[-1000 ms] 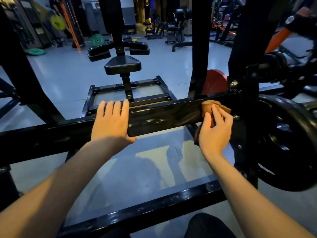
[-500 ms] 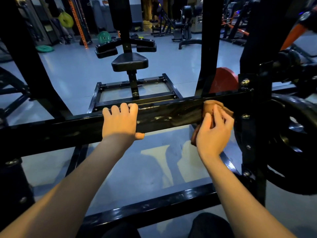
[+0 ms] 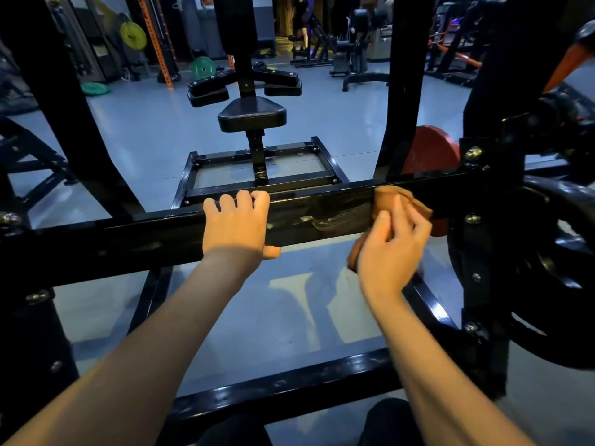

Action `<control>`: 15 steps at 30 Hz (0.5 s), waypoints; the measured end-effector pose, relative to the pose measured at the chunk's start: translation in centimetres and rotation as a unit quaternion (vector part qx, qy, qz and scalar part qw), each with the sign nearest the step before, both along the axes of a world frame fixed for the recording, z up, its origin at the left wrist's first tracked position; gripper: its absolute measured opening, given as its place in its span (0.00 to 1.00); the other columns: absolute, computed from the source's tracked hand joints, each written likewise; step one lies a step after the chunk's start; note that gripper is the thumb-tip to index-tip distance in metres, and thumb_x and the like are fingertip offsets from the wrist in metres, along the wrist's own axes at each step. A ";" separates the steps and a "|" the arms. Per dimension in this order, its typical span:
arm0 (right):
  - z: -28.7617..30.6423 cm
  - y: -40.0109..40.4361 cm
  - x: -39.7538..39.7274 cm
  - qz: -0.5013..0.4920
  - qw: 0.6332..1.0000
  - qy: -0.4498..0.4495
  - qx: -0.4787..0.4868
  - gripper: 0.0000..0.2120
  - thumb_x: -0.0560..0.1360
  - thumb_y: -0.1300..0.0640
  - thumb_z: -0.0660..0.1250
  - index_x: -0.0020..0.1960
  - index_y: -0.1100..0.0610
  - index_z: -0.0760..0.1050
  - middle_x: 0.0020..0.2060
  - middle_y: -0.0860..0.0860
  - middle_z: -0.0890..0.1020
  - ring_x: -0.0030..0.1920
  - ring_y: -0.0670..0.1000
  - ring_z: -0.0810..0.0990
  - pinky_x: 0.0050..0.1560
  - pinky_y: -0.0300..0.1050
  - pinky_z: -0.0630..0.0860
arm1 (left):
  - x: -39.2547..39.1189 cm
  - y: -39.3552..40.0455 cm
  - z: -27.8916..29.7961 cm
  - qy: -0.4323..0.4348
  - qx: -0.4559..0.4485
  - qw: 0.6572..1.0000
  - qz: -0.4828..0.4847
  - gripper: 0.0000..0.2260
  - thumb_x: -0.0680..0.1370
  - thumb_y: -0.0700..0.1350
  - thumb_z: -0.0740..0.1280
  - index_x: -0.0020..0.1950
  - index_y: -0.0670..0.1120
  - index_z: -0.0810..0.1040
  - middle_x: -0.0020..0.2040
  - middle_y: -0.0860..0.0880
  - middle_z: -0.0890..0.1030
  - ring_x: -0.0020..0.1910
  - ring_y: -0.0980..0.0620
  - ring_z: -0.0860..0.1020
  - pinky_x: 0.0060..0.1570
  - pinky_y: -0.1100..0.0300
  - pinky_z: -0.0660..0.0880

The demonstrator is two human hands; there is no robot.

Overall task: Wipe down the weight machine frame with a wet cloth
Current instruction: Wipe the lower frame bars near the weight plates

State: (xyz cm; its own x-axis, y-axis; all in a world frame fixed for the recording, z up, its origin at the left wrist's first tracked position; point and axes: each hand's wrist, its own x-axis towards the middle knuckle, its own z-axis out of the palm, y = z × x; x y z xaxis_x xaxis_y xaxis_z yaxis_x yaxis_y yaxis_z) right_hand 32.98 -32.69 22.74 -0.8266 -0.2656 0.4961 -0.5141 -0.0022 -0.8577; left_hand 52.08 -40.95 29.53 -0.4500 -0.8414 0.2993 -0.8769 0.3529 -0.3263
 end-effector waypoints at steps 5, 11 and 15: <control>-1.8 1.3 5.0 0.203 0.932 0.281 0.103 0.22 0.80 0.61 0.70 0.73 0.52 0.74 0.72 0.44 0.70 0.55 0.46 0.80 0.39 0.40 0.80 | 0.2 -0.1 0.0 0.009 -0.007 1.000 -0.007 0.41 0.71 0.72 0.68 0.72 0.46 0.60 0.64 0.45 0.74 0.61 0.42 0.73 0.65 0.43 0.68; -1.2 1.5 -0.4 0.057 0.998 0.025 -0.005 0.17 0.83 0.58 0.66 0.71 0.53 0.78 0.68 0.51 0.74 0.64 0.47 0.75 0.56 0.25 0.69 | 0.1 -0.3 -0.2 0.008 -0.006 1.000 -0.006 0.42 0.71 0.73 0.69 0.72 0.46 0.60 0.63 0.44 0.74 0.60 0.42 0.74 0.66 0.43 0.68; 0.6 0.1 4.6 0.088 0.996 0.021 0.005 0.17 0.85 0.57 0.62 0.74 0.51 0.74 0.70 0.46 0.70 0.60 0.31 0.71 0.56 0.19 0.63 | 0.1 -0.2 -0.2 0.007 -0.003 1.000 -0.001 0.42 0.71 0.72 0.69 0.72 0.46 0.61 0.62 0.45 0.74 0.60 0.42 0.73 0.66 0.43 0.68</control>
